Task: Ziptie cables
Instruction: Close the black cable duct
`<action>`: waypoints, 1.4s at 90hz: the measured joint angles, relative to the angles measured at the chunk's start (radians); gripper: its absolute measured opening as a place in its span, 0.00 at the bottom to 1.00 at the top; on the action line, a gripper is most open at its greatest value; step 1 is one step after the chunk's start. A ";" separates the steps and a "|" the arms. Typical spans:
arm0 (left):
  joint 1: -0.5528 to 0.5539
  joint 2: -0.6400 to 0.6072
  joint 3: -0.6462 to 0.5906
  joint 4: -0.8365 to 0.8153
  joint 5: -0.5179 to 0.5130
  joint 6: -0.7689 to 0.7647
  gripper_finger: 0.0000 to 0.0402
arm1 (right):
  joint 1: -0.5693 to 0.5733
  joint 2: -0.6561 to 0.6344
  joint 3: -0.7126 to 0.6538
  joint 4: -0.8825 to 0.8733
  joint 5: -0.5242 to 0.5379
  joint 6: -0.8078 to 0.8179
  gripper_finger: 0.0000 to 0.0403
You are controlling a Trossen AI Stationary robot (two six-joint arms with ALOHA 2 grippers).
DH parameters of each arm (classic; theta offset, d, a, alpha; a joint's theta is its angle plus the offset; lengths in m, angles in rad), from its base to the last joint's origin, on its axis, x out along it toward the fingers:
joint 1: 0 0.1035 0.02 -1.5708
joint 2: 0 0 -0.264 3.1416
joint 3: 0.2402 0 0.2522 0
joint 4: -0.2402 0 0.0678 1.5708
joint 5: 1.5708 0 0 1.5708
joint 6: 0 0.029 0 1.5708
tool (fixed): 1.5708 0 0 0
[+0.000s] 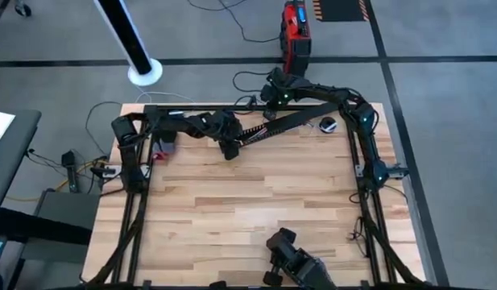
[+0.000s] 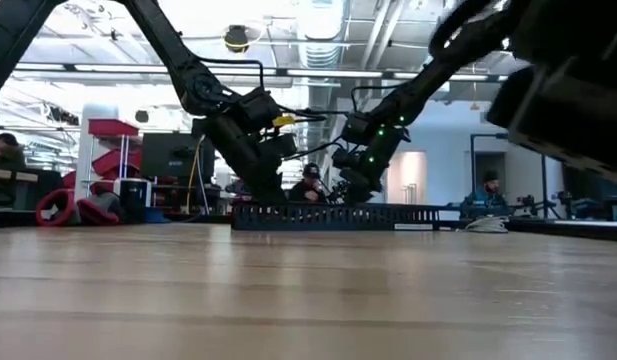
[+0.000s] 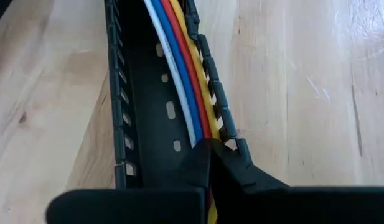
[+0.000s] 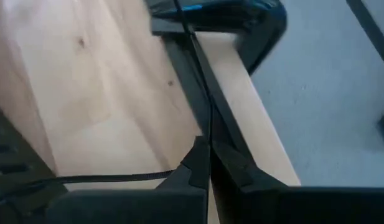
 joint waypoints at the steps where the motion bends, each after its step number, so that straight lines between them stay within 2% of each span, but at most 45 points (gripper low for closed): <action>1: 0.000 0.000 0.000 0.000 0.000 0.000 0.00 | 0.002 0.000 0.000 0.002 0.000 -0.004 0.00; 19: 0.000 0.000 0.000 -0.005 0.001 0.007 0.00 | 0.019 0.000 0.000 0.035 -0.001 -0.020 0.02; 46: 0.000 -0.019 -0.003 -0.033 0.001 0.022 0.00 | 0.038 0.000 0.000 0.033 -0.002 -0.086 0.15; 54: 0.000 -0.038 -0.004 -0.047 0.000 0.023 0.00 | 0.049 0.000 0.000 0.033 -0.001 -0.124 0.12; 69: 0.000 -0.085 -0.009 -0.082 -0.002 0.032 0.00 | 0.052 0.000 0.000 0.032 0.041 -0.149 0.01; 97: 0.000 -0.097 -0.008 -0.121 -0.001 0.046 0.00 | 0.050 0.000 -0.001 0.054 0.055 -0.143 0.01; 113: 0.000 -0.097 -0.007 -0.123 -0.001 0.048 0.00 | 0.055 -0.021 0.002 0.093 0.078 -0.144 0.09; 126: 0.000 -0.097 -0.007 -0.122 -0.001 0.048 0.00 | 0.054 -0.045 0.065 -0.041 0.077 -0.147 0.17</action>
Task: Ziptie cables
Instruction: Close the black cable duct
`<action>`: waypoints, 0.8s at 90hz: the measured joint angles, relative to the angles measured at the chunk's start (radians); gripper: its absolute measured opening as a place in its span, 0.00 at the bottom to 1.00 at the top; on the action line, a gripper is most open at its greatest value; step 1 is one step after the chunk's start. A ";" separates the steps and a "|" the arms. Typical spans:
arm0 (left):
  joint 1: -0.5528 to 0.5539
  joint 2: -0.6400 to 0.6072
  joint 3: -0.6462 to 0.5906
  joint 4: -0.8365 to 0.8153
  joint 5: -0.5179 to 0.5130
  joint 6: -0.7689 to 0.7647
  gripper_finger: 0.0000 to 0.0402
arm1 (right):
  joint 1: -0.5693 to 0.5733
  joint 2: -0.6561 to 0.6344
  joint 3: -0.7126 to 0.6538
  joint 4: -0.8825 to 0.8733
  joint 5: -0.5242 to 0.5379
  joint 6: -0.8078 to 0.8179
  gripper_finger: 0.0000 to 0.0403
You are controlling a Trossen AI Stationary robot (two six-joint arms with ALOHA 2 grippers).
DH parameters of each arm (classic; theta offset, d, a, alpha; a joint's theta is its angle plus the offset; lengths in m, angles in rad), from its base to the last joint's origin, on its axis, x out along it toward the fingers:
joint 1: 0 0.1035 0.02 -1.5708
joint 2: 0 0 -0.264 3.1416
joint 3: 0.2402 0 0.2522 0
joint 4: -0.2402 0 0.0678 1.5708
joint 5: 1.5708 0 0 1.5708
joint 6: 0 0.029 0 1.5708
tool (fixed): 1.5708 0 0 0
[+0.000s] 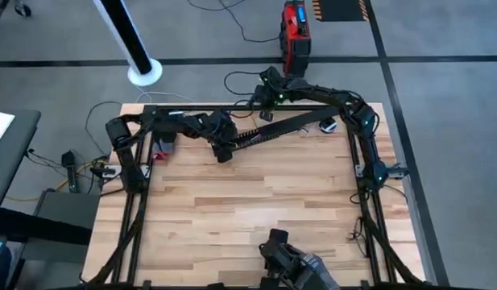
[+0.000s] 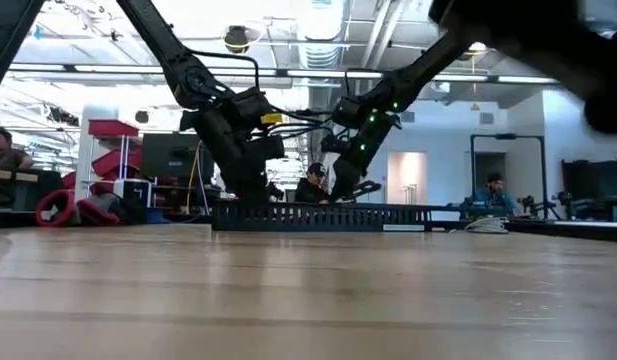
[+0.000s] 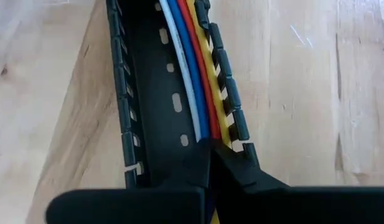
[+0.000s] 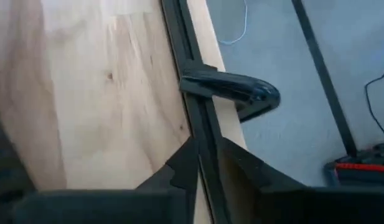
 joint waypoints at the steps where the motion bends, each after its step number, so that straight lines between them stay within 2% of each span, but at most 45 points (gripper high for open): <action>1: 0.000 0.000 0.000 0.000 0.000 0.000 0.00 | 0.000 -0.002 0.006 -0.014 -0.001 0.000 0.17; 16: 0.000 0.000 0.000 0.001 0.000 0.008 0.00 | 0.015 -0.010 0.057 -0.232 -0.008 0.003 0.13; 31: 0.000 -0.001 0.001 -0.003 -0.001 0.004 0.00 | 0.039 -0.005 -0.003 -0.226 -0.014 0.077 0.01; 61: 0.005 -0.002 0.002 -0.014 0.000 0.011 0.00 | 0.090 -0.009 -0.028 -0.268 -0.014 0.132 0.00; 72: 0.005 -0.002 0.002 -0.016 -0.001 0.021 0.00 | 0.104 -0.047 -0.029 -0.274 -0.014 0.131 0.00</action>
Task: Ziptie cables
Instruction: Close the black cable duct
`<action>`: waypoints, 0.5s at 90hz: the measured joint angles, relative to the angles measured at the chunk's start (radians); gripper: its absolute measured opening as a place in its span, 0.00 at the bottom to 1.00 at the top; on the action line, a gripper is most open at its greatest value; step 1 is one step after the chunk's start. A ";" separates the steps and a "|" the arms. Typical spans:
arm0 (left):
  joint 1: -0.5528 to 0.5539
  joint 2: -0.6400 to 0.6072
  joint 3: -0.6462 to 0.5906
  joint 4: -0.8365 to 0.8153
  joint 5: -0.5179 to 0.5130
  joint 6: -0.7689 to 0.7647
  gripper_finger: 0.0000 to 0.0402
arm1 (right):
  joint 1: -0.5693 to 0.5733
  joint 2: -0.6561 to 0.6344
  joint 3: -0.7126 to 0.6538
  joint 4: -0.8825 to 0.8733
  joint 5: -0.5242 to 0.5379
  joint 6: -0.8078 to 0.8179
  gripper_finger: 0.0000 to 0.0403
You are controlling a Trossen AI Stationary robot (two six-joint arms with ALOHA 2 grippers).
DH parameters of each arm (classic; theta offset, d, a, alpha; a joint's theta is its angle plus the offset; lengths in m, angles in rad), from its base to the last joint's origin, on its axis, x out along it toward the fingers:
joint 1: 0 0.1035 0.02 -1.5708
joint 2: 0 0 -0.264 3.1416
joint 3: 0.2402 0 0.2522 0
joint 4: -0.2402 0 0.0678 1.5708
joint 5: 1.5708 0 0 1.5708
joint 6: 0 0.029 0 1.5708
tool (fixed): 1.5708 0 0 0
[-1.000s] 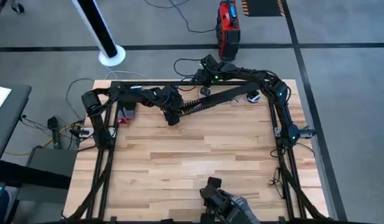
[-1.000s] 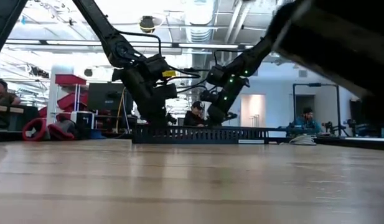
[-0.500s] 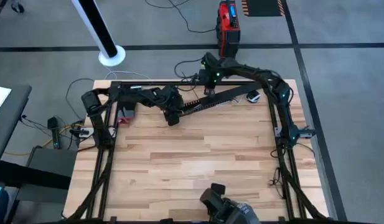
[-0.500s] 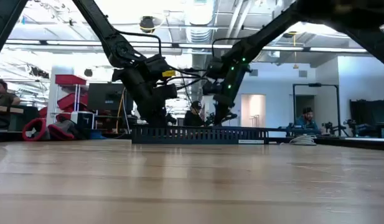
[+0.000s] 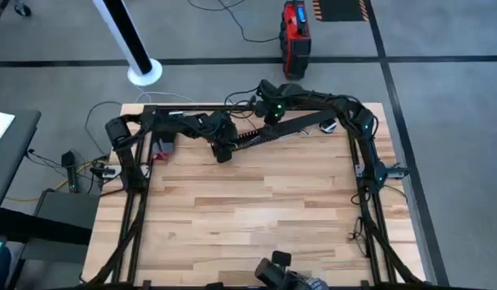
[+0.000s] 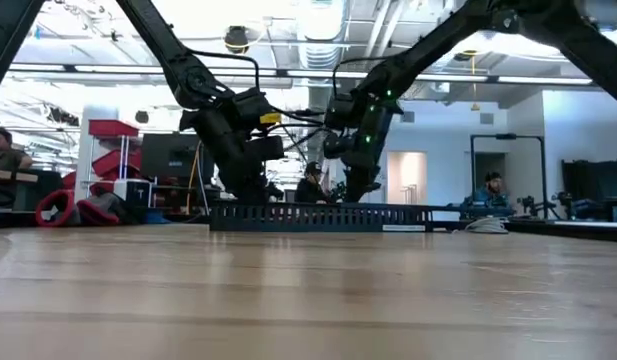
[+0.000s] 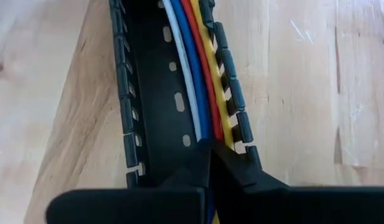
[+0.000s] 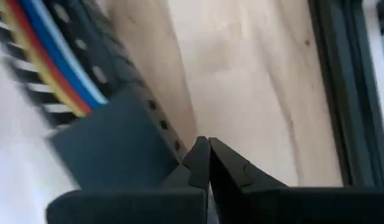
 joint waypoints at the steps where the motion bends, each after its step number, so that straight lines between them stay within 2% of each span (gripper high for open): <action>1: 0.000 0.000 0.000 0.000 0.000 0.002 0.00 | 0.001 -0.005 0.000 0.000 0.000 0.000 0.00; 15: 0.008 0.000 0.000 -0.001 0.000 0.005 0.00 | 0.011 -0.058 0.000 -0.023 -0.010 0.001 0.00; 28: 0.022 0.000 0.000 -0.004 0.000 0.006 0.00 | 0.029 -0.054 -0.066 -0.022 -0.054 -0.005 0.00; 45: 0.037 0.000 0.000 -0.007 -0.002 0.020 0.00 | 0.039 -0.050 -0.118 0.061 -0.053 0.023 0.00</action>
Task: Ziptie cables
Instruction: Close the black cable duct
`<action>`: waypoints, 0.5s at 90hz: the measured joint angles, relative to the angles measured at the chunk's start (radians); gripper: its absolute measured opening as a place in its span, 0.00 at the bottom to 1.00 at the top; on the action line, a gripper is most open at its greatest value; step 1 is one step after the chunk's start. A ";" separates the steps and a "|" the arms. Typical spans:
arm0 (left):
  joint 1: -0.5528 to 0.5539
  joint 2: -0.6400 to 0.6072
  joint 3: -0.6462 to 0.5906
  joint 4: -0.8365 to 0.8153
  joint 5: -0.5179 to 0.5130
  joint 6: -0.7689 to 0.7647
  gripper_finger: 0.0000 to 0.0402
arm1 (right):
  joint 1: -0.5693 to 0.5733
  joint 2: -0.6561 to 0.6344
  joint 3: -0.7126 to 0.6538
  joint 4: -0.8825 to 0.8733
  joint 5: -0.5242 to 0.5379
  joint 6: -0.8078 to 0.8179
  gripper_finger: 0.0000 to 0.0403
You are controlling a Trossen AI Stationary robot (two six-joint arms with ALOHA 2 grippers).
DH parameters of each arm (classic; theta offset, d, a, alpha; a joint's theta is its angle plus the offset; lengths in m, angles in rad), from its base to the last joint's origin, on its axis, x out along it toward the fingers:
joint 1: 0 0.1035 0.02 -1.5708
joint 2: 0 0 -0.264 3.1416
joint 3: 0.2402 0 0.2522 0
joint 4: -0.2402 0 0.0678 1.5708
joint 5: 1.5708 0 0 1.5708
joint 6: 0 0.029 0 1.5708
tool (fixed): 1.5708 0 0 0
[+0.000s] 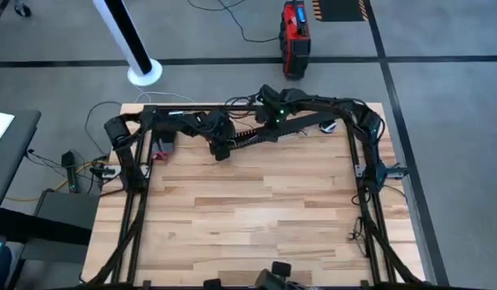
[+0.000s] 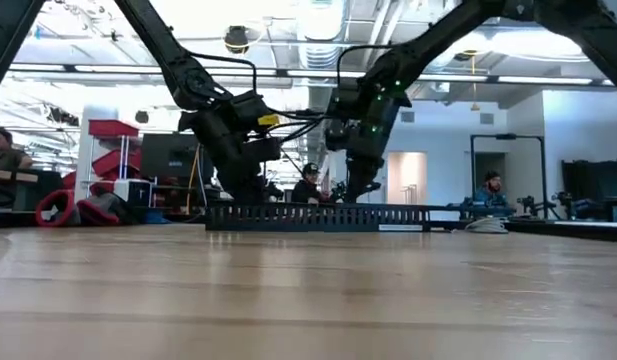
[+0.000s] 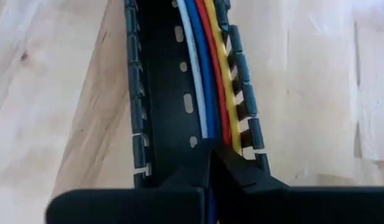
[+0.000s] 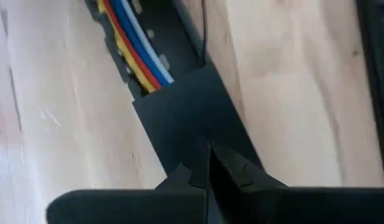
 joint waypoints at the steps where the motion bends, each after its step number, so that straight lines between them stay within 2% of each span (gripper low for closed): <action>1: 0.001 0.000 0.000 0.000 0.000 0.001 0.00 | 0.001 0.000 0.000 0.003 -0.002 0.001 0.00; 28: 0.030 -0.001 0.000 0.013 -0.001 0.017 0.00 | 0.011 0.037 0.003 0.075 -0.047 0.003 0.00; 45: 0.053 -0.068 -0.001 0.018 -0.002 0.018 0.00 | 0.005 0.052 0.002 0.081 -0.059 0.030 0.00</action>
